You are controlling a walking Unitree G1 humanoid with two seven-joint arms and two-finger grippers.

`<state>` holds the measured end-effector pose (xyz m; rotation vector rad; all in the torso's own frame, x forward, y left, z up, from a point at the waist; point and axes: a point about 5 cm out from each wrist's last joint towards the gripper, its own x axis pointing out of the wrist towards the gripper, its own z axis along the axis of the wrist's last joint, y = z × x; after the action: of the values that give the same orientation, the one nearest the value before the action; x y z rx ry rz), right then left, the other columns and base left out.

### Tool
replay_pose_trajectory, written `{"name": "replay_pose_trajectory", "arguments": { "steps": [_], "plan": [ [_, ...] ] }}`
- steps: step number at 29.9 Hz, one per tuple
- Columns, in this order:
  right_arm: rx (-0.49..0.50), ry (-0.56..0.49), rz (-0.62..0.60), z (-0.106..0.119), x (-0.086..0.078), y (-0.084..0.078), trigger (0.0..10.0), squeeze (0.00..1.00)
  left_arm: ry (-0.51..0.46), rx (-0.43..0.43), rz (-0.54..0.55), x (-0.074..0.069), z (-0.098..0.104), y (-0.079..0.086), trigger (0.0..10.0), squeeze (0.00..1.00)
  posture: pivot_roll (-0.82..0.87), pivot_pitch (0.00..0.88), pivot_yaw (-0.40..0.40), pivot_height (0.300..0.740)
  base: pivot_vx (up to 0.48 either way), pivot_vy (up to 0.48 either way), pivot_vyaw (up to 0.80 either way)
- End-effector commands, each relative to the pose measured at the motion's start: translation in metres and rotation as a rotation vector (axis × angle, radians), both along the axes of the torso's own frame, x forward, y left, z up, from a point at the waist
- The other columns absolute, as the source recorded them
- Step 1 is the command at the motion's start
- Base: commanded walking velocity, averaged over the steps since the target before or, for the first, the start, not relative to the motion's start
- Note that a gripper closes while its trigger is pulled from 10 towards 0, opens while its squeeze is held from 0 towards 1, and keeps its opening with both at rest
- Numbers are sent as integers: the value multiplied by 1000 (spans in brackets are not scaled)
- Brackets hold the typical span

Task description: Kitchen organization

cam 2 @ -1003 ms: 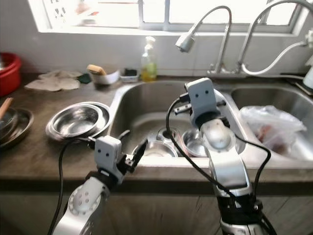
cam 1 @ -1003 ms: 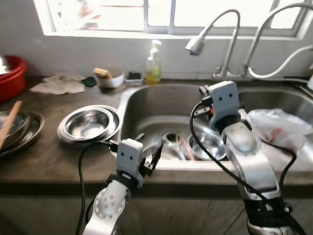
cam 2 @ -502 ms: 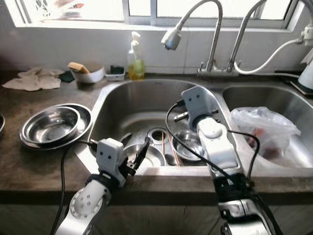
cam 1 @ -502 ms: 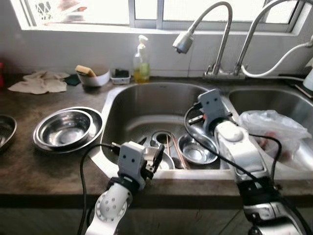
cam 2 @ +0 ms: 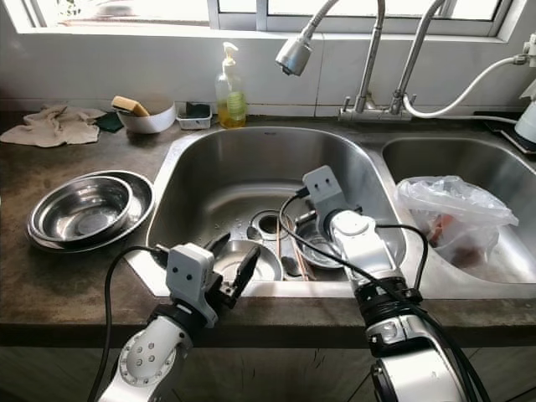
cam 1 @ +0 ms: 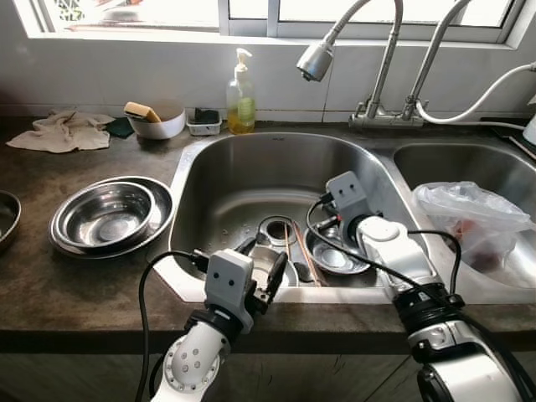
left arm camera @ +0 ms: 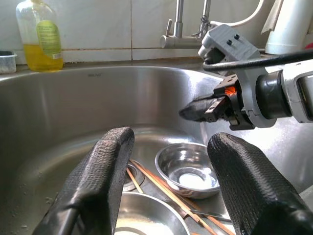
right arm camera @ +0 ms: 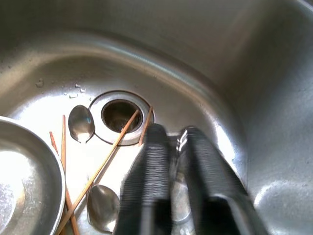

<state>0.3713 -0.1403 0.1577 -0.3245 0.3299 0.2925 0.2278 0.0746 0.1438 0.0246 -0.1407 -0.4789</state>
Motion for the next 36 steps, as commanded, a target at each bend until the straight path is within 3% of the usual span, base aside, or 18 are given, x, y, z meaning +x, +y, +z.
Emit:
{"name": "replay_pose_trajectory", "arguments": {
  "steps": [1, 5, 9, 10, 11, 12, 16, 17, 21, 23, 31, 36],
  "plan": [
    [12, -11, 0, 1, 1, 0, 10000, 1000, 33, 26, 9, -3, -6, 1, 10000, 0, 93, 88, -66, 740, 0, 0, 0],
    [39, -47, -20, 5, 2, -3, 10000, 1000, 34, 26, 8, -4, -6, 1, 10000, 0, 92, 82, -65, 740, 0, 0, 0],
    [76, -163, -20, 20, -1, -3, 10000, 1000, 33, 26, 7, -3, -6, 0, 10000, 0, 92, 72, -65, 740, 0, 0, 0],
    [94, -184, -22, 24, -3, -2, 10000, 839, 32, 25, 8, -3, -6, 0, 10000, 0, 91, 69, -67, 740, 0, 0, 0],
    [121, -258, -28, 34, -7, -3, 10000, 0, 31, 22, 10, -2, -5, 0, 10000, 0, 92, 65, -68, 740, 0, 0, 0],
    [136, -330, -35, 43, -13, -3, 10000, 0, 30, 22, 10, -1, -4, 0, 10000, 0, 92, 65, -68, 740, 0, 0, 0],
    [157, -413, -33, 53, -27, -3, 10000, 0, 28, 23, 14, 0, -5, 0, 10000, 0, 87, 49, -64, 740, 0, 0, 0],
    [182, -476, -31, 61, -43, -3, 10000, 0, 26, 21, 17, 1, -4, 1, 10000, 0, 85, 44, -62, 740, 0, 0, 0],
    [211, -533, -45, 65, -63, -4, 10000, 0, 23, 21, 21, 2, -3, 3, 10000, 0, 72, 33, -53, 740, 0, 0, 0],
    [183, -582, -31, 63, -82, -3, 10000, 0, 17, 20, 20, 3, -1, 3, 10000, 0, 65, 29, -51, 740, 0, 0, 0],
    [285, -508, -111, 36, -130, -11, 10000, 0, 2, 13, 23, 2, 6, 7, 10000, 0, 62, 22, -31, 740, 0, 0, 0],
    [299, -489, -136, 34, -139, -13, 10000, 0, 10, 18, 14, -1, 5, 11, 10000, 0, 56, 17, -23, 740, 0, 0, 0]
  ]
}}
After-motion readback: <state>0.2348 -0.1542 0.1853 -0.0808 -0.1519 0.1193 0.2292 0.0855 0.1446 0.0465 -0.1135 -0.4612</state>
